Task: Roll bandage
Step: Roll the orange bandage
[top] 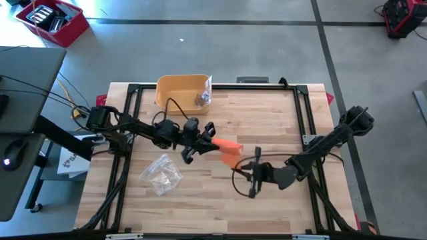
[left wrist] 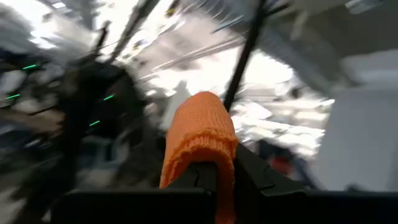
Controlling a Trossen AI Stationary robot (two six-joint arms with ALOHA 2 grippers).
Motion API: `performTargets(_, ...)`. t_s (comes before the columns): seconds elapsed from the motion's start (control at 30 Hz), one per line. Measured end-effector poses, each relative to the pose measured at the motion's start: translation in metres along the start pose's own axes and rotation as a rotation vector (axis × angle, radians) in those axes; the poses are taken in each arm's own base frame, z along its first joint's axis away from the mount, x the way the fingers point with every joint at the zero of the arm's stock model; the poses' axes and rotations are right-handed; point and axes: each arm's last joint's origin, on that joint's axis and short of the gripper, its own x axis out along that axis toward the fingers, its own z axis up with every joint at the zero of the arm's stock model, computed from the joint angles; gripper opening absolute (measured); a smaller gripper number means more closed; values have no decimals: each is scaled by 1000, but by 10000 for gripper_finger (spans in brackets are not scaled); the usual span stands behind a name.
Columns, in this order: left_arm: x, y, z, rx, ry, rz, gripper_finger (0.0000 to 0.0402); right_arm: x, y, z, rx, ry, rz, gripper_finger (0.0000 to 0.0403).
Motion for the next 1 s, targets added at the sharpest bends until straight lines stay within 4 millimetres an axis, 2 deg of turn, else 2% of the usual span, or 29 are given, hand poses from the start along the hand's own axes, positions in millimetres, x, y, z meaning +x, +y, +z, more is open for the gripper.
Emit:
performTargets(0.13, -1, 9, -10, 85, 91, 109, 14, -6, 4, 14, 25, -110, 17, 0)
performTargets(0.27, -1, 9, -21, 216, 180, 168, 14, -3, -1, 20, 80, -152, -5, 0)
performTargets(0.4, -1, 5, -34, 321, 274, 217, 14, 0, -7, 23, 153, -177, -85, 0)
performTargets(0.57, -1, 1, -44, 322, 333, 259, 14, 0, -12, 20, 216, -155, -239, 0)
performTargets(0.73, -5, 3, -56, 278, 427, 309, 14, 3, -15, 2, 311, -56, -304, 0)
performTargets(1.0, -21, 23, -86, 142, 595, 406, 14, 20, -17, -52, 464, 133, -402, 0)
